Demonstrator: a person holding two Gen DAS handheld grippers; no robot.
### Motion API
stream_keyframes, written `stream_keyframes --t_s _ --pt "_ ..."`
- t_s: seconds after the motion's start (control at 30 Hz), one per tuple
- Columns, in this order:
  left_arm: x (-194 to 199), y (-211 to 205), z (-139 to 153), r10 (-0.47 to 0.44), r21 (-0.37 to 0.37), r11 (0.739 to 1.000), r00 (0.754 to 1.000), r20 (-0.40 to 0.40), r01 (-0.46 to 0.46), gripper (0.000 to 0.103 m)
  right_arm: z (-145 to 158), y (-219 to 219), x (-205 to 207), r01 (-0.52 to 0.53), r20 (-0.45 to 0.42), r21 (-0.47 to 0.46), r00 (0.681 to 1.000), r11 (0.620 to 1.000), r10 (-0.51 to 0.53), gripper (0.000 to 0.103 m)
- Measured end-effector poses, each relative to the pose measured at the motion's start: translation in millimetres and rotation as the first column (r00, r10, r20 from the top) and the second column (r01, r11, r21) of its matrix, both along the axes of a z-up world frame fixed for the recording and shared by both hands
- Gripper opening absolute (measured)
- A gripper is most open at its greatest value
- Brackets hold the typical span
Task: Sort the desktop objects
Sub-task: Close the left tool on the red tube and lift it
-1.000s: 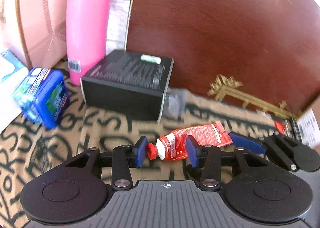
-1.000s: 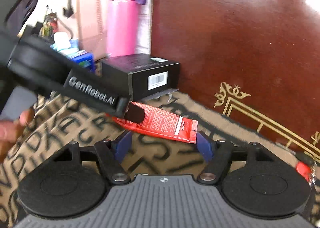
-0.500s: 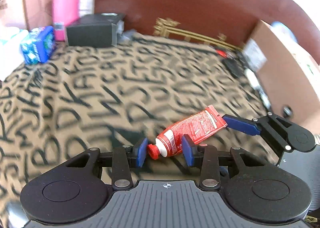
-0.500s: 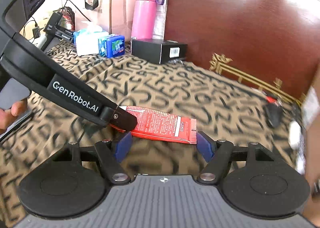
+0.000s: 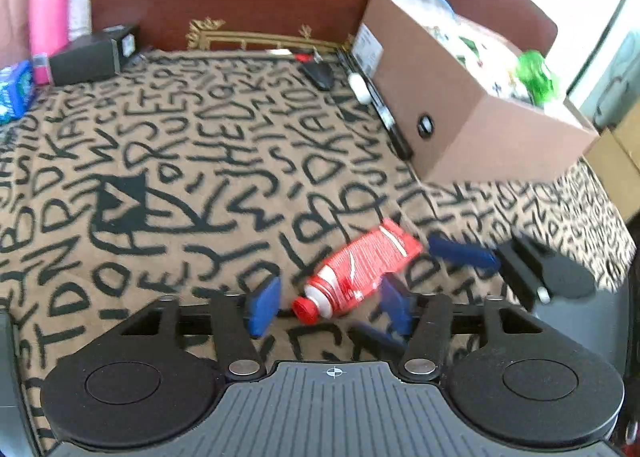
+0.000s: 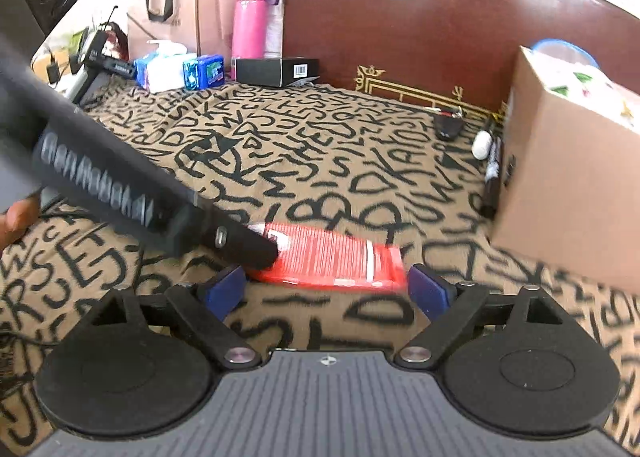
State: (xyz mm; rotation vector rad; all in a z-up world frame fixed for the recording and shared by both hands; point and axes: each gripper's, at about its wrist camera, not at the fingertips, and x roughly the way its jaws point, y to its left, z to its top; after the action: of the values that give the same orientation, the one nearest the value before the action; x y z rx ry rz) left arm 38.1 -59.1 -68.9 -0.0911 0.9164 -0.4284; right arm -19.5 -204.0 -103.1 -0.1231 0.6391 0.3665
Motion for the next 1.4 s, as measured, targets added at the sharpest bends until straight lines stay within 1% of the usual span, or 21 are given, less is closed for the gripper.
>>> stream_keyframes --t_s 0.13,0.23,0.3,0.33,0.37,0.43,0.53,0.6,0.7,0.83,0.93,1.0,1.03,1.1,1.13,1.17,1.2,1.23,1.3,1.33,1.4 --pt "4.3 -4.0 0.6 -0.006 0.033 0.999 1.000 0.002 0.005 0.078 1.1 -2.0 -8.9 0.011 -0.018 0.019 1.000 1.000 -0.011 0.095" --pt "14.2 -12.5 -9.3 -0.039 0.069 0.997 0.999 -0.030 0.041 0.075 0.2 3.3 -12.8 -0.018 -0.044 0.039 0.999 0.999 0.019 0.091" --pt "19.1 -17.8 -14.7 -0.057 0.073 0.996 0.997 -0.050 0.060 0.071 -0.8 7.9 -12.4 -0.010 -0.047 0.035 0.999 0.999 0.012 0.090" --pt "19.2 -19.9 -15.2 -0.062 0.076 0.995 0.997 -0.047 0.066 0.066 -1.1 8.6 -10.8 -0.007 -0.045 0.036 0.999 0.999 0.009 0.091" --pt "19.0 -22.1 -14.6 -0.072 0.078 0.994 0.996 -0.047 0.075 0.057 -1.0 9.9 -7.6 0.000 -0.044 0.038 0.999 0.999 0.002 0.091" --pt "17.9 -24.8 -12.3 -0.110 0.043 0.993 0.991 -0.077 0.114 0.052 -0.3 11.0 -2.5 0.037 -0.038 0.043 0.999 0.998 -0.035 0.091" --pt "10.8 -28.7 -9.0 -0.137 0.055 0.988 0.989 -0.061 0.141 0.054 -0.6 10.0 -2.9 0.049 -0.050 0.050 0.998 0.998 -0.046 0.093" --pt "9.3 -29.3 -10.2 -0.159 0.033 0.986 0.984 -0.080 0.162 0.055 -1.9 7.7 -8.6 0.053 -0.057 0.041 0.997 0.998 -0.051 0.093" --pt "7.5 -34.5 -13.0 -0.209 -0.027 0.978 0.971 -0.118 0.207 0.055 -3.7 0.9 -19.1 0.062 -0.082 0.082 0.995 0.995 -0.056 0.096" --pt "-0.1 -50.6 -13.7 -0.278 -0.023 0.961 0.953 -0.118 0.277 0.055 -3.5 3.3 -32.3 0.053 -0.087 0.060 0.995 0.997 -0.048 0.098" --pt "-1.9 -59.4 -14.3 -0.313 -0.023 0.950 0.942 -0.119 0.312 0.054 -2.9 0.4 -31.0 0.110 -0.094 0.106 0.991 0.988 -0.100 0.098" --pt "-0.1 -59.4 -12.7 -0.325 -0.041 0.946 0.938 -0.122 0.322 0.054 -2.6 0.4 -27.9 0.155 -0.097 0.125 0.985 0.980 -0.144 0.097" --pt "2.2 -57.9 -11.4 -0.328 -0.048 0.945 0.936 -0.126 0.324 0.054 -2.3 2.8 -27.7 0.169 -0.090 0.115 0.983 0.979 -0.159 0.096" --pt "6.2 -55.5 -10.0 -0.303 -0.025 0.953 0.946 -0.117 0.302 0.052 -2.9 6.4 -29.6 0.185 -0.073 0.073 0.981 0.980 -0.180 0.088" --pt "8.4 -54.0 -10.6 -0.286 -0.010 0.958 0.951 -0.120 0.287 0.045 -3.0 5.3 -30.8 0.189 -0.065 0.063 0.981 0.980 -0.185 0.085" --pt "11.4 -53.5 -12.0 -0.271 -0.003 0.962 0.953 -0.133 0.273 0.040 -2.7 2.9 -32.6 0.200 -0.060 0.064 0.979 0.978 -0.197 0.077" --pt "13.9 -52.4 -14.2 -0.263 -0.015 0.965 0.954 -0.146 0.264 0.040 -2.1 -0.9 -34.3 0.218 -0.059 0.074 0.975 0.973 -0.214 0.071" --pt "15.3 -51.9 -15.2 -0.253 -0.033 0.968 0.955 -0.155 0.251 0.039 -2.0 -5.1 -35.7 0.227 -0.064 0.086 0.973 0.970 -0.222 0.069" --pt "16.3 -57.2 -14.0 -0.240 -0.029 0.971 0.959 -0.149 0.238 0.042 -1.3 -8.7 -36.6 0.241 -0.068 0.084 0.970 0.967 -0.235 0.064" --pt "16.1 -61.9 -13.6 -0.234 -0.025 0.972 0.962 -0.138 0.232 0.047 -1.7 -9.7 -36.3 0.244 -0.067 0.079 0.969 0.966 -0.239 0.064" --pt "18.8 -69.9 -16.1 -0.248 -0.029 0.969 0.958 -0.143 0.246 0.048 -2.0 -4.6 -35.3 0.252 -0.059 0.058 0.967 0.966 -0.249 0.062"
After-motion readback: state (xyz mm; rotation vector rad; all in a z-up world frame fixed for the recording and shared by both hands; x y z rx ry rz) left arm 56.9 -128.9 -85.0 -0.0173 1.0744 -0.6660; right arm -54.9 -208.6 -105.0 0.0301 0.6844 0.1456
